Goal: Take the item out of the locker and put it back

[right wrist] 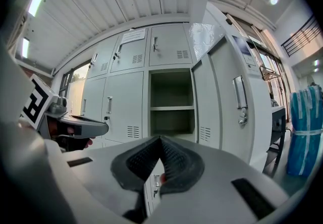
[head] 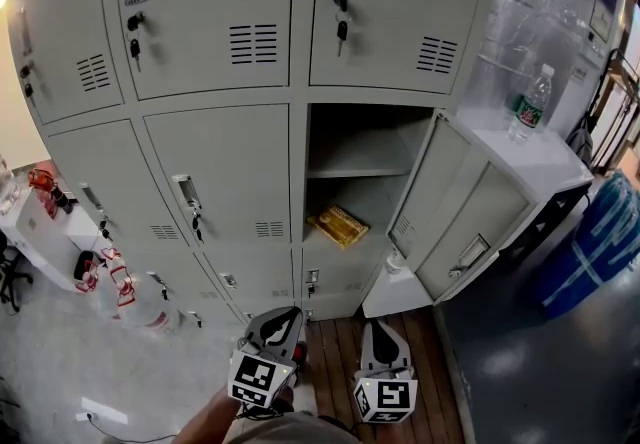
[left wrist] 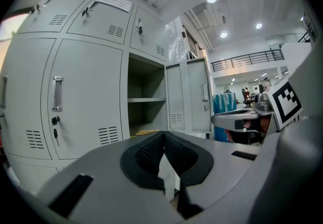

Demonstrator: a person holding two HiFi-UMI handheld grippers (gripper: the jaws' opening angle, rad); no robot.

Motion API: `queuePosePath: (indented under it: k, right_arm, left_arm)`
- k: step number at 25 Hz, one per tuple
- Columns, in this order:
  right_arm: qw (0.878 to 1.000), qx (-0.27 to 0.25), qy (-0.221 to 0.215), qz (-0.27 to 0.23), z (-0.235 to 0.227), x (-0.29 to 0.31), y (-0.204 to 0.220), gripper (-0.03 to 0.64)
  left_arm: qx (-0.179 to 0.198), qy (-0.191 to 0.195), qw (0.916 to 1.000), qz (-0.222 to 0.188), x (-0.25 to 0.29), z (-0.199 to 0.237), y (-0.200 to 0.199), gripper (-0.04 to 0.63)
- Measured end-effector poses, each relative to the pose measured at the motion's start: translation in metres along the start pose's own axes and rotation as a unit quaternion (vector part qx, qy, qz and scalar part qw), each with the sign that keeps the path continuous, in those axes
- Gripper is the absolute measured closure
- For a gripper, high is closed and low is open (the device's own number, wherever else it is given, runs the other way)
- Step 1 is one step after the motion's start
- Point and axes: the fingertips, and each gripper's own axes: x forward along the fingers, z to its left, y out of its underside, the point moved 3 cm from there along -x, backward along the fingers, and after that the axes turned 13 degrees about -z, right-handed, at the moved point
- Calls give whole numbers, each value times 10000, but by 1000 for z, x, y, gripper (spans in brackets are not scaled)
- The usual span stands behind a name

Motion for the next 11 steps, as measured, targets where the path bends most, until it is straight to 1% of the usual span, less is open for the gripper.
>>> queuePosePath:
  k: [11]
  right_arm:
    - [10000, 7, -47, -34, 3, 2, 0, 600]
  left_arm:
    - [32, -42, 10000, 27, 0, 4, 2, 575]
